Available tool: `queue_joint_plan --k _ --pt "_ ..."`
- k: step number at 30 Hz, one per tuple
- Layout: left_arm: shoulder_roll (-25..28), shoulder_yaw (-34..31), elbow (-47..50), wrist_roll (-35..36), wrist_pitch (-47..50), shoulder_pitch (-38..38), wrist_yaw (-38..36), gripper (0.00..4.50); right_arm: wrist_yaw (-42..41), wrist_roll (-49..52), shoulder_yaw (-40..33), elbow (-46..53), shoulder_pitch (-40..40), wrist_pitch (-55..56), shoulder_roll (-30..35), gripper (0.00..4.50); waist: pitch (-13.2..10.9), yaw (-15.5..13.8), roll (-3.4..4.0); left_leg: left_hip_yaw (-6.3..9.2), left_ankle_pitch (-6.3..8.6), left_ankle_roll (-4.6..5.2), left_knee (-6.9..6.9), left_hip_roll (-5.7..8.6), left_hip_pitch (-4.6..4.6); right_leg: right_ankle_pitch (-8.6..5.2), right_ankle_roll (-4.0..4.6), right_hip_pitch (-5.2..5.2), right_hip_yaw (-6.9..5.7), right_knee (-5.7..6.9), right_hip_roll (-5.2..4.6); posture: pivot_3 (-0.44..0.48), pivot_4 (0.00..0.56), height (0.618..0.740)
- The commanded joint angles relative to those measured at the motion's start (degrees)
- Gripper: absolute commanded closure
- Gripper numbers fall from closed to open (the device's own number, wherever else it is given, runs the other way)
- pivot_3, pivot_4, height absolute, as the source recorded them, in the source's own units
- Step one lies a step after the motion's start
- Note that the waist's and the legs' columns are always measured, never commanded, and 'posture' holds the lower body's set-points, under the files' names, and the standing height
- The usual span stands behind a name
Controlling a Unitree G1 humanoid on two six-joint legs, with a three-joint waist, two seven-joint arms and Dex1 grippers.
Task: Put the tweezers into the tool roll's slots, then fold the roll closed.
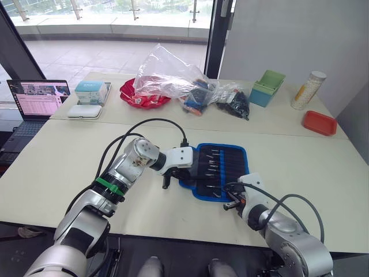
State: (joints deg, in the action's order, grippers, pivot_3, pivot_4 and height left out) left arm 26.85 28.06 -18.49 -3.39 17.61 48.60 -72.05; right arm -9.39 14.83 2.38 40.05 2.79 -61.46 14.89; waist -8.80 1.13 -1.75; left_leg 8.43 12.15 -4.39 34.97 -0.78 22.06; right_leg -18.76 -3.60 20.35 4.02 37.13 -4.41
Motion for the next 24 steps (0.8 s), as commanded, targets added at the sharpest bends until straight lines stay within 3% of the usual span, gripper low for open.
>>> queue_joint_plan --k 1,14,24 --pt "0.1 -1.5 2.3 0.3 -0.2 1.0 -0.2 4.48 0.6 0.1 1.1 -2.7 2.5 -4.5 0.0 4.50 0.0 0.0 0.00 0.00 0.00 0.00 -0.01 0.00 0.00 0.00 0.00 0.00 0.00 0.00 0.00 0.000 0.150 0.740" --pt "6.3 -2.0 7.9 1.2 0.2 1.9 -6.8 4.48 1.6 0.2 1.1 -1.4 3.1 -5.3 -0.6 4.50 0.0 0.0 0.04 0.01 0.00 0.00 -0.04 0.00 0.00 0.01 0.01 0.03 0.00 0.07 0.01 0.000 0.150 0.740" --pt "1.6 1.3 6.9 -1.3 3.0 5.0 -6.4 4.48 2.5 0.2 1.4 -1.1 3.7 -5.5 -1.6 4.50 0.0 0.2 0.04 0.03 0.00 0.00 -0.01 0.00 0.00 0.01 0.01 0.02 -0.01 0.09 0.02 0.000 0.150 0.740"
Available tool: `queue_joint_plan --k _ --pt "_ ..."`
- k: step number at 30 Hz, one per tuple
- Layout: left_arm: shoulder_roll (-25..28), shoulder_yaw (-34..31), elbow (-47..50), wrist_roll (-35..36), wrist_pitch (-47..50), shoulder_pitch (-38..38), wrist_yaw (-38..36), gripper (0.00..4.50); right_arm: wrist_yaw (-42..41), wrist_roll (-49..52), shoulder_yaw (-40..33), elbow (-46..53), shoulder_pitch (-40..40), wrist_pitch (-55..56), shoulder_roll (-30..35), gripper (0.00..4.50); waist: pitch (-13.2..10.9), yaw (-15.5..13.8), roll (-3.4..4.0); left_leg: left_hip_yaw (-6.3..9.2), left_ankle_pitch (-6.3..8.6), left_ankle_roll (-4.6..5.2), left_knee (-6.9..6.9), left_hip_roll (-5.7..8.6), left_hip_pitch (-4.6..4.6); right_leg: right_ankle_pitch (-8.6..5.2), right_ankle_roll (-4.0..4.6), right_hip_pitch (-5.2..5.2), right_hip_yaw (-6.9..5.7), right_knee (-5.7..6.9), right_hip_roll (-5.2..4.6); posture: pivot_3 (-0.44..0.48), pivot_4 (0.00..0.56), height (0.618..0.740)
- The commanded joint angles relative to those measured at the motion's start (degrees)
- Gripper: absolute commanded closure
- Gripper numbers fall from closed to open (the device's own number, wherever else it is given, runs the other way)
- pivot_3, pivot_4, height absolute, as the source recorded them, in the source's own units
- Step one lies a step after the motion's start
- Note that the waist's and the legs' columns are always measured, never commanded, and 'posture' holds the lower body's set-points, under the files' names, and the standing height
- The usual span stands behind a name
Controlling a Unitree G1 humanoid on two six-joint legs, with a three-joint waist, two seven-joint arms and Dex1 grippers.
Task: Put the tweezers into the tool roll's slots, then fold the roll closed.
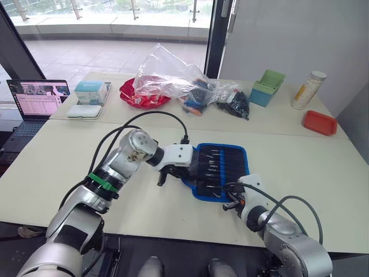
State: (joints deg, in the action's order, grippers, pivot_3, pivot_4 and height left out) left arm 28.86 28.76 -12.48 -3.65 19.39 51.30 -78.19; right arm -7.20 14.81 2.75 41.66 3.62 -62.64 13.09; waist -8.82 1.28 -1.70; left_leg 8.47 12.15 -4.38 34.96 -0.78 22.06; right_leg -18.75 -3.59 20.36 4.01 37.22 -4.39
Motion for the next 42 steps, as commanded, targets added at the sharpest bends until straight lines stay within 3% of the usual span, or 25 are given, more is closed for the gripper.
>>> queue_joint_plan --k 1,16,30,42 --pt "-0.6 0.8 0.8 -1.3 1.6 2.6 -0.4 4.48 0.3 0.2 1.0 -2.7 2.9 -4.3 0.1 4.50 0.0 0.1 0.00 0.00 0.00 0.00 0.00 0.00 0.00 0.00 0.00 0.00 0.00 0.01 0.00 0.000 0.150 0.740" --pt "-0.8 4.5 -1.2 -6.2 1.6 4.8 -2.1 4.48 1.4 0.3 0.9 -1.7 4.0 -4.5 -1.0 4.50 0.0 0.1 0.00 0.03 0.00 0.01 0.01 0.01 0.00 0.00 0.01 0.00 0.00 0.05 0.00 0.000 0.150 0.740" --pt "-6.2 5.5 -5.3 -8.5 0.6 6.6 -0.2 4.48 2.1 0.2 1.6 -1.6 4.4 -4.3 -1.8 4.50 0.0 0.3 0.00 0.06 0.02 0.03 0.09 0.04 -0.08 0.00 0.00 0.03 0.01 0.42 0.00 0.000 0.150 0.740" --pt "-6.8 5.2 -5.4 -9.6 0.6 6.4 -0.8 4.48 2.4 0.2 1.8 -1.4 4.7 -4.0 -2.0 4.50 0.0 0.0 0.00 0.12 0.02 0.03 0.12 0.07 -0.06 0.00 0.01 0.02 0.01 0.44 -0.01 0.000 0.150 0.740"
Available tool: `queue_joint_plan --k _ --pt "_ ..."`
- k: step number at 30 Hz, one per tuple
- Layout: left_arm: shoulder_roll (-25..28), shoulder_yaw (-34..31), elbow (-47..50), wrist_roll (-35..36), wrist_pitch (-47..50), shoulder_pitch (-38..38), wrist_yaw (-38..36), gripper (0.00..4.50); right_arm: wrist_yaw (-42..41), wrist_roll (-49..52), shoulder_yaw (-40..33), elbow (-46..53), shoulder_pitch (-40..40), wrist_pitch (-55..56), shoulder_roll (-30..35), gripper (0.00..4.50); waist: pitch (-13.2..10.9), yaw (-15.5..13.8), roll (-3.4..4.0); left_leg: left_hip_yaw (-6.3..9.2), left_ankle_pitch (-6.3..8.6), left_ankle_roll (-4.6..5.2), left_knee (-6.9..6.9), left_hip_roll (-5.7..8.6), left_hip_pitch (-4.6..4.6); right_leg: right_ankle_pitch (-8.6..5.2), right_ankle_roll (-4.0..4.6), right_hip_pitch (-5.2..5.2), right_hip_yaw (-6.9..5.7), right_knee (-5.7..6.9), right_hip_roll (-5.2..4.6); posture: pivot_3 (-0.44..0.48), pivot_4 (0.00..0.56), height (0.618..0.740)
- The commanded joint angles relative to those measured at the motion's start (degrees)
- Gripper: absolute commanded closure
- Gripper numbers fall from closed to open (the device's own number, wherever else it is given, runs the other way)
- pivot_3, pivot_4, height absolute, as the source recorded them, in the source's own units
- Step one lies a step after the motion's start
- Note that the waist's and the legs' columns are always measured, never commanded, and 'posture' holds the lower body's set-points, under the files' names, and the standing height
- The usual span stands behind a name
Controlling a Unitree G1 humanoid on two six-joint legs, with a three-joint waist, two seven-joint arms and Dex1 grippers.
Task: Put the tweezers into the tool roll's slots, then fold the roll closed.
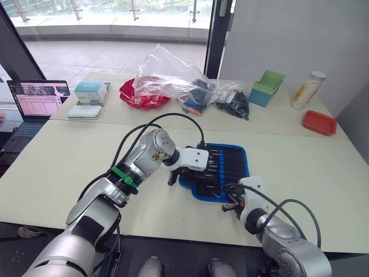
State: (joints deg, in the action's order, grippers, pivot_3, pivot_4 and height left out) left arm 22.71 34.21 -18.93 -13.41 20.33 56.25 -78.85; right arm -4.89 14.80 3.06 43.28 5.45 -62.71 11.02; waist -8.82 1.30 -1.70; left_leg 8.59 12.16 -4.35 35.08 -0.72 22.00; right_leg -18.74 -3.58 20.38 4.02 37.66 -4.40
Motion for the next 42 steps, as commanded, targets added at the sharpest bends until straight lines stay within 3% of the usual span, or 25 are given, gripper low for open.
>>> queue_joint_plan --k 1,21,28,32,42 --pt "-0.8 -0.3 1.1 0.2 -0.1 1.7 -0.2 4.48 0.1 0.2 1.6 -3.1 2.8 -3.9 0.0 4.50 0.0 0.0 0.00 0.00 0.00 0.00 0.00 0.00 0.00 0.00 0.00 0.00 0.00 0.00 0.00 0.000 0.150 0.740" --pt "-8.2 1.7 -2.1 -0.6 -0.5 3.8 0.6 4.48 0.8 0.1 2.0 -3.0 3.0 -3.7 -0.8 4.50 0.0 0.1 0.00 0.02 0.00 0.00 0.02 0.01 -0.01 0.00 0.00 -0.01 -0.01 0.05 0.01 0.000 0.150 0.740" --pt "-19.0 2.6 -11.0 -1.5 -3.0 4.1 6.4 4.48 0.8 0.3 1.8 -3.0 2.7 -3.9 -0.4 4.50 0.0 -0.4 0.00 0.05 0.02 0.03 0.14 0.06 0.04 0.00 -0.01 -0.06 -0.01 0.03 -0.01 0.000 0.150 0.740" --pt "-22.4 2.0 -14.7 -1.6 -3.8 4.8 8.2 4.48 0.7 0.4 1.7 -2.7 2.4 -4.3 -0.2 4.50 0.0 -0.6 0.06 0.06 0.02 0.04 0.14 0.08 0.03 -0.01 -0.01 -0.08 -0.01 0.04 -0.02 0.000 0.150 0.740" --pt "-19.2 -1.0 -11.5 -0.7 -2.6 3.5 7.4 4.48 0.8 0.3 1.7 -2.7 3.1 -4.0 -0.1 4.50 0.0 -0.6 0.06 0.24 0.02 0.04 0.22 0.25 0.06 -0.02 -0.04 -0.20 0.00 0.03 -0.08 0.000 0.150 0.740"
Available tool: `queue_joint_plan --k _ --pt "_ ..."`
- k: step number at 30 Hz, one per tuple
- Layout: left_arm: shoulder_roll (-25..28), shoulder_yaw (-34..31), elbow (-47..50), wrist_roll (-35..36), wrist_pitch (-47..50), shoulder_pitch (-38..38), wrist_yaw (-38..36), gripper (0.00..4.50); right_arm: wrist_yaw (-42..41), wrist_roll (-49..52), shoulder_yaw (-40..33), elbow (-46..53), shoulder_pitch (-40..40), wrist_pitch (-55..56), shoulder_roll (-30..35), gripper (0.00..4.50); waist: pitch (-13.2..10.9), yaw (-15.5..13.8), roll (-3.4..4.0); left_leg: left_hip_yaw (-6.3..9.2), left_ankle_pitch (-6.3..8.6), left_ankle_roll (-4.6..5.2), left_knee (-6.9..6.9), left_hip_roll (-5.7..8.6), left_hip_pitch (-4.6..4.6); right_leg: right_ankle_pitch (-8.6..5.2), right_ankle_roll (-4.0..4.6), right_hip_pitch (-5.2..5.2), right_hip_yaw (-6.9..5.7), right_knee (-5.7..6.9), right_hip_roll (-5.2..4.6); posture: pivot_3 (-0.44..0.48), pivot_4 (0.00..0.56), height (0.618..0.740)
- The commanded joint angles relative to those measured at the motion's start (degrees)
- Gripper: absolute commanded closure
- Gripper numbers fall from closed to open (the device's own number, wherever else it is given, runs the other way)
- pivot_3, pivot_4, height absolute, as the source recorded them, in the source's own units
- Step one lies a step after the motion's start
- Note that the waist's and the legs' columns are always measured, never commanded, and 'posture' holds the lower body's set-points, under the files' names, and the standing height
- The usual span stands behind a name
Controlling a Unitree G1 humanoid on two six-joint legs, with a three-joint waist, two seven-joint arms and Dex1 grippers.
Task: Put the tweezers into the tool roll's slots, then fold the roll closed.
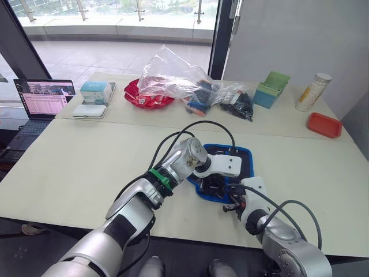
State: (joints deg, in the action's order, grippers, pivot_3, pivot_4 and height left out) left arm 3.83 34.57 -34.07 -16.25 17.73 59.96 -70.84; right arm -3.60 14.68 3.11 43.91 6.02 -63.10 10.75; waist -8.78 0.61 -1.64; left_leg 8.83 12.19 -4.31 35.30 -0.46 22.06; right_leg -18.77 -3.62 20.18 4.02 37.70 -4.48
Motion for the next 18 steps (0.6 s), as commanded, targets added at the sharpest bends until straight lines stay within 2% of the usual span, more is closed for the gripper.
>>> queue_joint_plan --k 1,2,5,8,13,18 --pt "0.3 -2.3 4.3 2.7 0.4 0.0 -0.5 4.48 -0.5 0.4 1.8 -3.5 2.4 -3.5 0.2 4.50 0.0 0.2 0.00 0.01 0.00 0.00 0.00 0.00 0.01 0.00 0.00 0.02 0.00 0.01 0.00 0.000 0.150 0.740" --pt "1.1 -3.1 5.3 3.2 0.9 0.1 -0.8 3.57 -0.5 0.4 1.8 -3.7 2.2 -3.5 0.2 4.50 0.0 0.2 0.00 0.01 0.00 0.00 -0.01 0.00 0.01 0.00 0.00 0.03 0.00 0.03 0.01 0.000 0.150 0.740" --pt "4.7 -6.2 10.1 5.5 2.7 0.2 -2.0 2.65 -0.7 0.3 1.7 -4.5 1.5 -3.3 0.3 4.50 0.0 0.6 0.01 0.02 0.00 0.00 -0.01 -0.02 0.04 0.00 0.00 0.11 0.00 0.07 0.02 0.000 0.150 0.740" --pt "10.8 -11.1 18.7 9.9 8.6 -0.8 -5.3 1.65 -1.2 0.2 1.7 -5.3 0.5 -3.1 0.7 4.50 0.0 1.5 0.05 0.02 0.00 0.00 -0.03 -0.04 -0.01 -0.01 0.01 0.11 0.00 0.17 0.04 0.000 0.150 0.740" --pt "19.5 -17.5 28.3 17.6 16.9 -6.3 -7.5 0.02 -2.4 0.1 1.6 -6.1 -0.5 -3.0 1.7 4.50 0.0 2.1 0.15 0.01 0.00 0.00 -0.12 -0.13 -0.18 -0.04 0.04 0.10 0.00 0.30 0.09 0.000 0.150 0.740" --pt "25.6 -27.9 34.0 23.0 8.3 -20.8 -2.5 0.02 -3.9 0.1 1.5 -5.3 -0.7 -2.8 4.0 4.50 0.0 2.1 0.22 0.00 0.00 0.00 -0.12 -0.18 -0.24 -0.04 0.05 0.11 0.00 0.34 0.10 0.000 0.150 0.740"
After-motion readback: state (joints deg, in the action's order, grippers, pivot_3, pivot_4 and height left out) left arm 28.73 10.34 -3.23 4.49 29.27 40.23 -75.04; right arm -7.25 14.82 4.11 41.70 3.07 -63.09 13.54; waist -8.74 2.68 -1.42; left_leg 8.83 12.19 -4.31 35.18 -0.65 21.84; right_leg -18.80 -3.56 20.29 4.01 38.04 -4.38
